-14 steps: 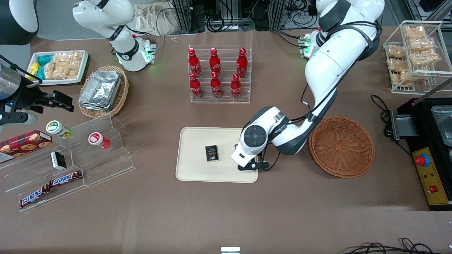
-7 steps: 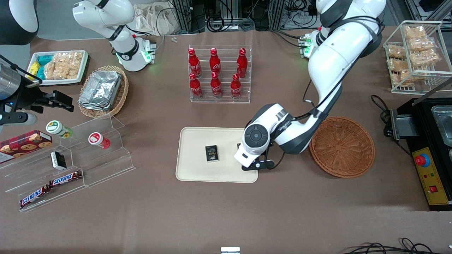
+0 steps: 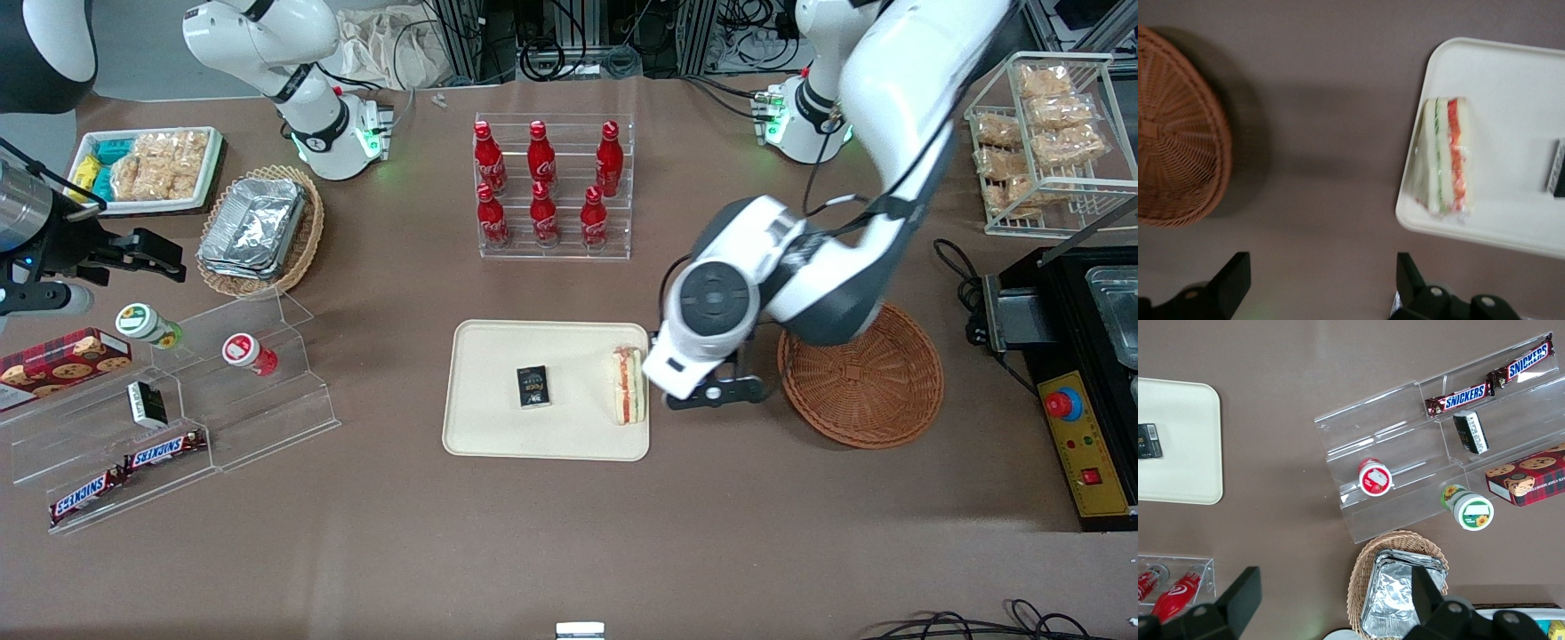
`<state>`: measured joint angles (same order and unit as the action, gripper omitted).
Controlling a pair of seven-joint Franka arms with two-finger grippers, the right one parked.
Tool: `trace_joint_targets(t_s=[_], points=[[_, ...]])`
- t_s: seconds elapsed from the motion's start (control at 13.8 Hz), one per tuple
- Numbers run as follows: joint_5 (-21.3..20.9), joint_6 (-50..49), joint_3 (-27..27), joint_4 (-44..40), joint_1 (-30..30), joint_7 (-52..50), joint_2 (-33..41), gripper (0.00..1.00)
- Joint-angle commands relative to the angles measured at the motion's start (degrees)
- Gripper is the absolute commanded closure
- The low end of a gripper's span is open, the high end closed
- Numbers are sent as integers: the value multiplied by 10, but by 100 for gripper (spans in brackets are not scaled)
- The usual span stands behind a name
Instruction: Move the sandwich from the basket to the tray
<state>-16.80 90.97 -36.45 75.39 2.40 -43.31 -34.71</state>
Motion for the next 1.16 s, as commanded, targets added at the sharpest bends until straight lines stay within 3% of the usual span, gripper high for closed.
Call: trace_joint_targets(t_s=[0.0, 0.29, 0.51, 0.73, 1.09], points=[[55, -4, -7, 105, -91, 102, 124, 4], [83, -5, -6, 121, -199, 226, 184, 1], [70, 25, -2, 107, -223, 239, 181, 1], [26, 35, -1, 106, -226, 241, 176, 0], [49, 26, -2, 86, -272, 313, 174, 0]])
